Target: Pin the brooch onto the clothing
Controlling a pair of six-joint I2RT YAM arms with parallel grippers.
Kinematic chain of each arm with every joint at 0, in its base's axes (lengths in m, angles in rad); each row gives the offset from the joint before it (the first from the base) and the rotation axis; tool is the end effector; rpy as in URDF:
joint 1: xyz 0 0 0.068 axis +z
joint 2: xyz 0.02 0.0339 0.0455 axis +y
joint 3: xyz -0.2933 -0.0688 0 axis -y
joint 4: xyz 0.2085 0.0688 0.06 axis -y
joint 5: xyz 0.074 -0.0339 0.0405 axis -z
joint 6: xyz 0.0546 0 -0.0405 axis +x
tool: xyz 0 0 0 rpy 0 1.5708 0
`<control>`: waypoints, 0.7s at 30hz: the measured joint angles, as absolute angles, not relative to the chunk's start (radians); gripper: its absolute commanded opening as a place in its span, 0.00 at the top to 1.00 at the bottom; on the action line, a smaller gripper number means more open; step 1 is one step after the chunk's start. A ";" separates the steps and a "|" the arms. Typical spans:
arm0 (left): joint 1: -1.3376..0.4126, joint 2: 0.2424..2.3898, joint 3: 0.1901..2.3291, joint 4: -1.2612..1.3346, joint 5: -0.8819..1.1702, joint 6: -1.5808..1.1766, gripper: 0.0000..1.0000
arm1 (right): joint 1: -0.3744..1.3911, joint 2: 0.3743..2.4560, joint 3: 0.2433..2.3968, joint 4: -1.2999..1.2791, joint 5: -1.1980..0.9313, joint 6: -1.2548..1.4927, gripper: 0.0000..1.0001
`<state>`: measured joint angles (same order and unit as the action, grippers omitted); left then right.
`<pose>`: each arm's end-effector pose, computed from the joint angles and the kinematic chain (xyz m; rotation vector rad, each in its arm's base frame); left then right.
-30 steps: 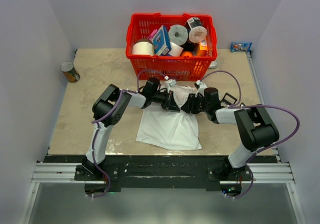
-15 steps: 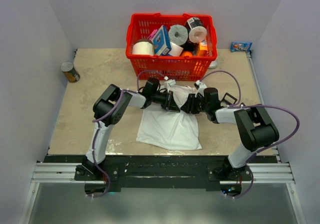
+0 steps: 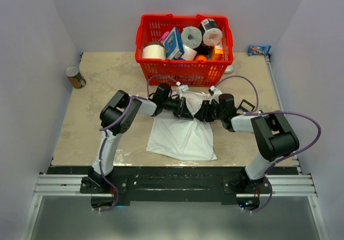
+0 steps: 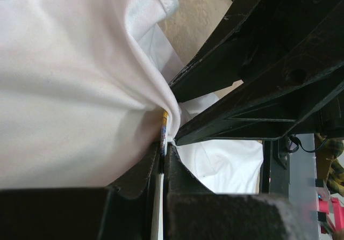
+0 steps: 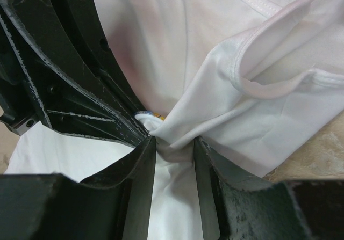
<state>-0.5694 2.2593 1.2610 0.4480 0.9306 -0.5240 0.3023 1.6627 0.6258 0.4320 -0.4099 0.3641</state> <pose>0.3643 -0.2852 0.1415 0.6730 2.2019 -1.5956 0.2863 0.1121 0.1861 -0.1736 2.2303 0.8183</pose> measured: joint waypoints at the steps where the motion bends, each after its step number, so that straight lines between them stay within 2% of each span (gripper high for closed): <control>1: -0.569 2.259 1.261 0.448 0.931 -0.524 1.00 | 0.303 1.663 0.627 0.431 -0.410 0.364 0.62; 21: -0.578 2.260 1.261 0.445 0.912 -0.514 1.00 | 0.310 1.670 0.640 0.413 -0.392 0.365 0.65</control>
